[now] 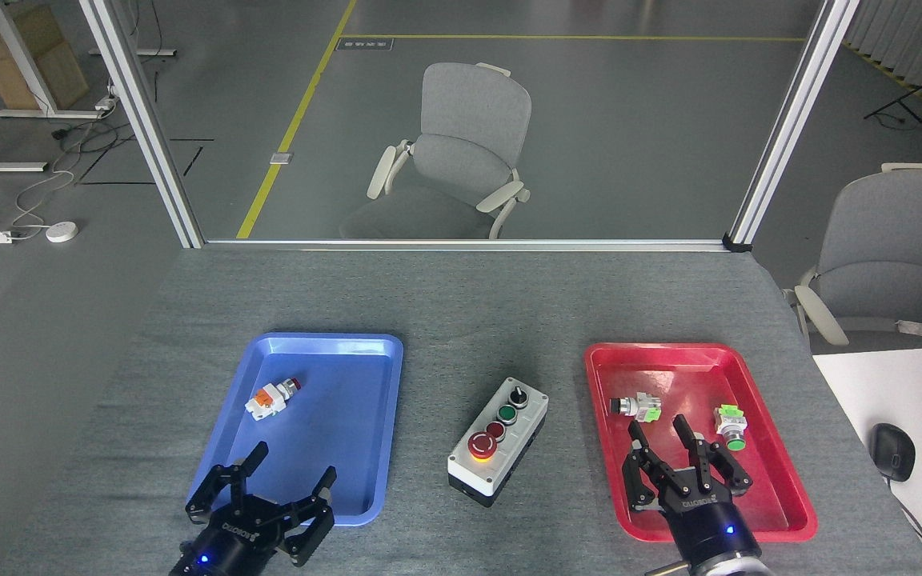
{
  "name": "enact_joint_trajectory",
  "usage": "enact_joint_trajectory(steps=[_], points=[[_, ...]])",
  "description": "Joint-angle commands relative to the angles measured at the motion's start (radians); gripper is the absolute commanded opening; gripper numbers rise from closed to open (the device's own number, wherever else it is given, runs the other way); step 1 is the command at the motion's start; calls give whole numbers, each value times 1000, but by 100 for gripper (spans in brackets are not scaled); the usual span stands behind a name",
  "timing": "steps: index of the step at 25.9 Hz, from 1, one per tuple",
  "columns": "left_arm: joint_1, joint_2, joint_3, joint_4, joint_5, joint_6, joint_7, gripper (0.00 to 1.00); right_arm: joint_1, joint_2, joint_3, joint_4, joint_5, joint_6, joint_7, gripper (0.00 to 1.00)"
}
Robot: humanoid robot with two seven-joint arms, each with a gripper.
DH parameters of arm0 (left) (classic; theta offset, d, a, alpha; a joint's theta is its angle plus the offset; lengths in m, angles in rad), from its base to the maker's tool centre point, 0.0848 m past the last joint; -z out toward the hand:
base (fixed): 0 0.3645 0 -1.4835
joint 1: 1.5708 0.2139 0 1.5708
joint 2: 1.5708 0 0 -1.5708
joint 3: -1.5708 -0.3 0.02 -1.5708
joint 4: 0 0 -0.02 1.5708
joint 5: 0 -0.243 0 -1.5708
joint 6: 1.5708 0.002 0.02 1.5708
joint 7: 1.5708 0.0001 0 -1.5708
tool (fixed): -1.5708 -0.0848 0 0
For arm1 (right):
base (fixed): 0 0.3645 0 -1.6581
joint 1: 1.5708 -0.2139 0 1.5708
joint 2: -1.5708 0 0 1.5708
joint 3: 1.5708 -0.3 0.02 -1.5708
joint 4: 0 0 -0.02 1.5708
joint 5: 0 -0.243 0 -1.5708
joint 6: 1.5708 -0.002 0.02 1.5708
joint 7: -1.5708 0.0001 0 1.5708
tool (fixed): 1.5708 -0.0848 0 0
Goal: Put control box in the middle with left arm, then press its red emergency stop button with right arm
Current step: 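Withdraw the left gripper and move the right gripper toward the box, then press the red emergency stop button with the right gripper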
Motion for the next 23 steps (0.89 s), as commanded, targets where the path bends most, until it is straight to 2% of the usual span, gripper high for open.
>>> enact_joint_trajectory(steps=[1, 4, 7, 12, 16, 20, 23], points=[[17, -12, 200, -5, 4, -78, 0, 99, 3, 7, 13, -1, 5, -75, 1, 28], [-17, -15, 265, 38, 31, -78, 0, 99, 1, 25, 59, 5, 16, -84, 1, 0], [-74, -13, 286, 112, 34, -66, 2, 99, -6, 46, 135, 21, 19, -69, -1, 0], [-140, -15, 364, 201, 34, -66, 11, 99, -23, 91, 220, 37, 63, -17, -1, 0], [-158, -15, 378, 247, 37, -41, 34, 99, -59, 96, 269, 93, 65, 31, 8, 0], [-204, -35, 389, 296, 68, 40, 34, 99, -88, 108, 299, 142, 65, 80, 28, 0], [-212, -43, 389, 304, 94, 60, 33, 99, -121, 120, 338, 215, 66, 118, 10, 0]])
